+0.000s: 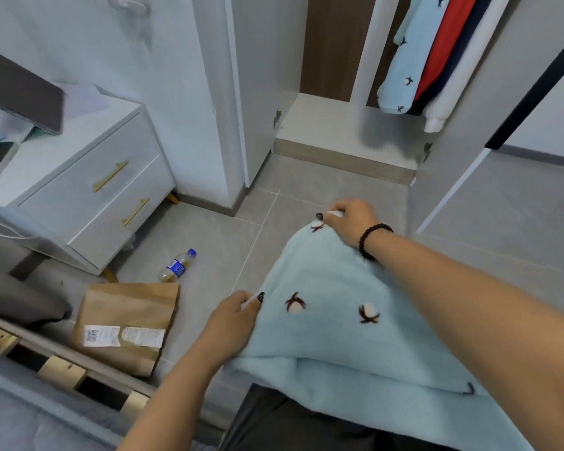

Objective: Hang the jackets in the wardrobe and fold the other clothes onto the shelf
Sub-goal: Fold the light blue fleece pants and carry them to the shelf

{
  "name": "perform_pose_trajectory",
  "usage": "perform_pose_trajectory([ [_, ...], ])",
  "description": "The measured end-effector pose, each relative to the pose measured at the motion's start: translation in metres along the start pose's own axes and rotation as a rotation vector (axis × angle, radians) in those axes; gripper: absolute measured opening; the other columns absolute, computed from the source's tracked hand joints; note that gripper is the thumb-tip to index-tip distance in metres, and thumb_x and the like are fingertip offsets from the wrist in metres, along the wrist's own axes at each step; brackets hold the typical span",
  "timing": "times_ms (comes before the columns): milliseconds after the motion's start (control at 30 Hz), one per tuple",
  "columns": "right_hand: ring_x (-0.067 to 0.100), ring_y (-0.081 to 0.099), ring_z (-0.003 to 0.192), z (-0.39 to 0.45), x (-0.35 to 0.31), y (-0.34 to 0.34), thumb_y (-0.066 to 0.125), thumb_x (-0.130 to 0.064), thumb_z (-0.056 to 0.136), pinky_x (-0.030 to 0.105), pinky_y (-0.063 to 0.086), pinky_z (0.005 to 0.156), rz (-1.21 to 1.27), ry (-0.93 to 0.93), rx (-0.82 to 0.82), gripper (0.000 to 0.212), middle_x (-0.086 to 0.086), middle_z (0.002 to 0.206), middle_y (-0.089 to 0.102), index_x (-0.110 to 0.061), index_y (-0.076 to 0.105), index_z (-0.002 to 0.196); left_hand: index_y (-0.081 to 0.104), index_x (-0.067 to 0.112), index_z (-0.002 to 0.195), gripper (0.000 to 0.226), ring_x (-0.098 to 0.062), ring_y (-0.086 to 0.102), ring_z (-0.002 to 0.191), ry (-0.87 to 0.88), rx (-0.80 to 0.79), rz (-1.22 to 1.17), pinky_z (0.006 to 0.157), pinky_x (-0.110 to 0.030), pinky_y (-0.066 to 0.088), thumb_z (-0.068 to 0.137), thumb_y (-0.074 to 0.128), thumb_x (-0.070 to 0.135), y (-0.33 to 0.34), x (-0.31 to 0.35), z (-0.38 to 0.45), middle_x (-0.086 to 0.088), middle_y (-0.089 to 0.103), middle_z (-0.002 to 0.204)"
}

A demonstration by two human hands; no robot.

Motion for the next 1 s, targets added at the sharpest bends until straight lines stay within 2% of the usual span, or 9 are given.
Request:
perform_pose_trajectory([
  [133, 0.022, 0.049, 0.120, -0.021, -0.013, -0.001, 0.052, -0.040, 0.094, 0.032, 0.040, 0.100, -0.062, -0.114, -0.013, 0.043, 0.006, 0.130, 0.053, -0.014, 0.052, 0.129, 0.058, 0.029, 0.097, 0.013, -0.006, 0.056, 0.085, 0.011, 0.092, 0.042, 0.067, -0.020, 0.040, 0.098, 0.045, 0.032, -0.002, 0.007, -0.001, 0.006, 0.065, 0.100],
  [267, 0.015, 0.045, 0.120, -0.096, -0.011, -0.035, 0.056, -0.038, 0.091, 0.029, 0.037, 0.103, -0.144, -0.388, 0.029, 0.039, -0.003, 0.128, 0.051, -0.021, 0.052, 0.126, 0.057, 0.031, 0.117, 0.024, 0.002, 0.054, 0.105, 0.369, 0.310, -0.060, 0.085, -0.015, 0.042, 0.093, 0.055, 0.032, -0.014, 0.061, -0.033, 0.015, 0.058, 0.116],
  [400, 0.015, 0.047, 0.121, -0.179, 0.027, -0.053, 0.061, -0.040, 0.089, 0.034, 0.040, 0.103, -0.273, -0.539, -0.033, 0.042, -0.004, 0.128, 0.053, -0.020, 0.056, 0.126, 0.057, 0.035, 0.129, 0.048, 0.003, 0.038, 0.133, 0.875, -0.041, 0.170, 0.112, -0.019, 0.028, 0.085, 0.061, 0.052, 0.041, 0.124, -0.081, 0.021, 0.048, 0.138],
  [467, 0.010, 0.042, 0.128, -0.210, 0.056, -0.061, 0.058, -0.049, 0.088, 0.035, 0.038, 0.107, -0.276, -0.501, -0.040, 0.052, -0.007, 0.137, 0.047, -0.024, 0.050, 0.133, 0.048, 0.043, 0.137, 0.059, 0.008, 0.016, 0.143, 0.965, -0.180, 0.380, 0.120, -0.026, 0.006, 0.082, 0.057, 0.063, 0.075, 0.129, -0.092, 0.026, 0.031, 0.150],
  [567, 0.010, 0.040, 0.133, -0.252, 0.089, -0.074, 0.057, -0.056, 0.087, 0.036, 0.040, 0.106, -0.281, -0.499, 0.018, 0.060, -0.007, 0.144, 0.040, -0.025, 0.047, 0.137, 0.031, 0.050, 0.144, 0.058, 0.006, -0.005, 0.145, 1.016, -0.222, 0.669, 0.119, -0.036, -0.015, 0.090, 0.050, 0.061, 0.110, 0.131, -0.099, 0.026, 0.011, 0.156],
  [667, 0.019, 0.048, 0.127, -0.285, 0.112, -0.084, 0.058, -0.049, 0.088, 0.038, 0.049, 0.098, -0.323, -0.505, 0.119, 0.054, 0.002, 0.142, 0.045, -0.020, 0.053, 0.133, 0.051, 0.036, 0.137, 0.044, -0.014, 0.024, 0.145, 1.142, -0.170, 0.778, 0.118, -0.055, 0.010, 0.094, 0.060, 0.034, 0.125, 0.142, -0.111, 0.012, 0.037, 0.151],
  [700, 0.021, 0.051, 0.124, -0.293, 0.119, -0.088, 0.056, -0.045, 0.090, 0.038, 0.051, 0.094, -0.331, -0.497, 0.160, 0.050, 0.005, 0.141, 0.046, -0.018, 0.053, 0.131, 0.055, 0.035, 0.135, 0.041, -0.013, 0.027, 0.143, 1.149, -0.180, 0.763, 0.118, -0.054, 0.015, 0.095, 0.061, 0.028, 0.127, 0.145, -0.114, 0.013, 0.040, 0.148],
  [833, 0.022, 0.063, 0.102, -0.314, 0.133, -0.100, 0.035, -0.029, 0.099, 0.028, 0.055, 0.078, -0.450, -0.541, 0.307, 0.031, 0.013, 0.126, 0.059, -0.015, 0.051, 0.122, 0.052, 0.048, 0.129, 0.041, 0.014, 0.021, 0.138, 0.940, -0.400, 0.386, 0.120, -0.025, 0.001, 0.099, 0.052, 0.020, 0.117, 0.145, -0.109, 0.034, 0.038, 0.140],
  [1000, 0.023, 0.068, 0.071, -0.323, 0.140, -0.123, 0.064, 0.012, 0.068, 0.032, 0.057, 0.062, -0.287, -0.474, 0.406, 0.020, 0.008, 0.081, 0.071, -0.001, 0.072, 0.080, 0.070, 0.050, 0.102, 0.032, 0.023, 0.040, 0.120, 0.828, -0.538, 0.299, 0.112, -0.006, 0.011, 0.092, 0.063, 0.020, 0.111, 0.153, -0.113, 0.028, 0.065, 0.114],
])
Point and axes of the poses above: each hand's wrist, its own z-axis towards the middle knuckle, its own y-axis out of the palm, x = y × z, the point moved 9 cm from there along z, towards the middle knuckle
